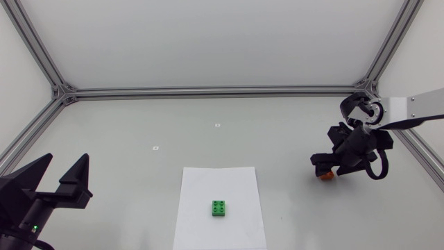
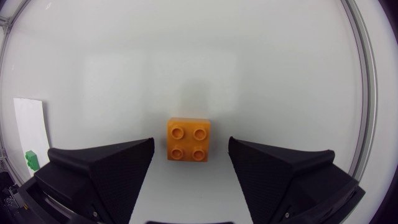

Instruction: Pick up the orange 2x2 brick with the right arm and stack it on top of the green 2x2 brick in the center

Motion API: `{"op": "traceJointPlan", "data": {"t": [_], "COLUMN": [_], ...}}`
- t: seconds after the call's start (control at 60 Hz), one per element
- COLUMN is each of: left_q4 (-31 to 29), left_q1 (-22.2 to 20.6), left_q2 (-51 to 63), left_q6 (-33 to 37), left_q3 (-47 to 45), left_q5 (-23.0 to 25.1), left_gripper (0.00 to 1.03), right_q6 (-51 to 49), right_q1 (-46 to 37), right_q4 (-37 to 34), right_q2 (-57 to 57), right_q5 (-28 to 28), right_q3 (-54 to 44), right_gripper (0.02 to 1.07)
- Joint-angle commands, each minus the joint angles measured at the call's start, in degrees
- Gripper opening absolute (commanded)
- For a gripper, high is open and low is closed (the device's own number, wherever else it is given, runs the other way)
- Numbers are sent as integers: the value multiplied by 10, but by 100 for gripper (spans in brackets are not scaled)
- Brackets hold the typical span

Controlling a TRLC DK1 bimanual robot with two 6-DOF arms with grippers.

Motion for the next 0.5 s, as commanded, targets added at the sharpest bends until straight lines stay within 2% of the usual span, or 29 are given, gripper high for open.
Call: {"op": "traceJointPlan", "data": {"t": [0.0, 0.483], "left_q4": [-8, -8], "left_q1": [2, 2], "left_q2": [-5, -5], "left_q6": [8, 8], "left_q3": [-23, -23], "left_q5": [3, 3], "left_gripper": [99, 99], "right_q6": [10, 11], "right_q1": [-1, 11], "right_q4": [-3, 5], "right_q2": [8, 1], "right_q5": [-3, -5], "right_q3": [-5, -7], "right_gripper": [83, 72]}}
